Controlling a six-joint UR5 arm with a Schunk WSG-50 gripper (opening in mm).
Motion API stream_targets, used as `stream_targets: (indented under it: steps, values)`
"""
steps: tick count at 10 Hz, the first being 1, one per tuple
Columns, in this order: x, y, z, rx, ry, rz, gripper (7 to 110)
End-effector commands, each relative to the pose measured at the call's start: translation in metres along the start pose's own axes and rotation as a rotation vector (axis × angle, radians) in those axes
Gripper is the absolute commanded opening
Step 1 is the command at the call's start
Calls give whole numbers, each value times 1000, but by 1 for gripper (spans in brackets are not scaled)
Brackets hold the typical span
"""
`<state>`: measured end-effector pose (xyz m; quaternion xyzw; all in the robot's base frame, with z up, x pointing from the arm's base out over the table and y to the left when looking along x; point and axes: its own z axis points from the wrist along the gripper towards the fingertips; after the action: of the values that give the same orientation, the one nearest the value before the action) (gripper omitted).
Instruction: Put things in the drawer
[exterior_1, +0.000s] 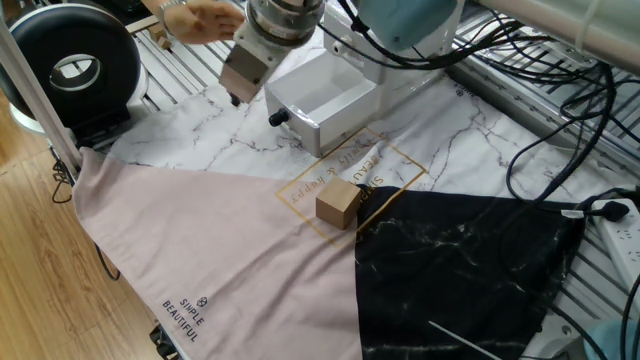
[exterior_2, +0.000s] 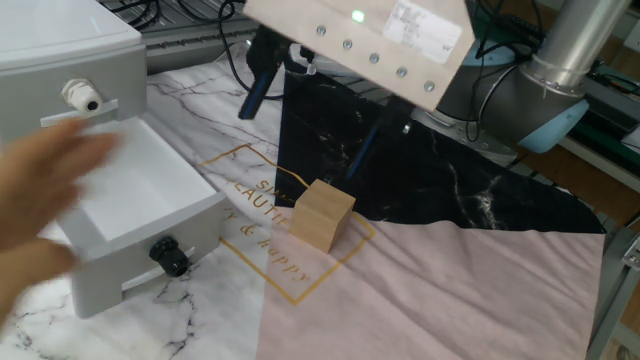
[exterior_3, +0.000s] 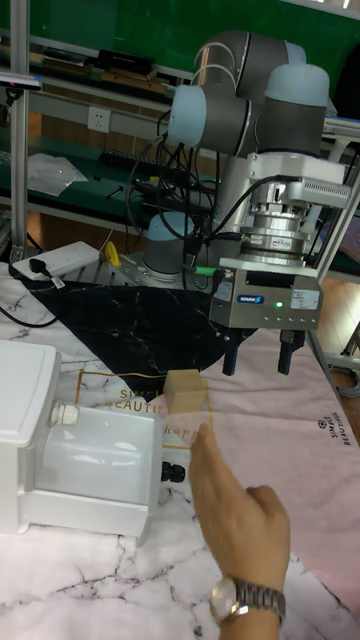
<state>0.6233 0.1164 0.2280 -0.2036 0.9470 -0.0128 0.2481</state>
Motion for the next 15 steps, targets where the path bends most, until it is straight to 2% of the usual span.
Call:
stream_targets:
  steps: [1, 4, 7, 8, 10, 15]
  values:
    - [-17, -5, -8, 0, -81, -98, 22]
    - [-17, -3, -10, -9, -88, -166, 22]
    - [-17, 3, -13, -21, -95, -173, 22]
    - [-18, -8, -13, 17, -92, -231, 22]
    - [-22, -8, -7, 18, -88, -234, 22]
    - [-19, -5, -8, 30, -73, -225, 22]
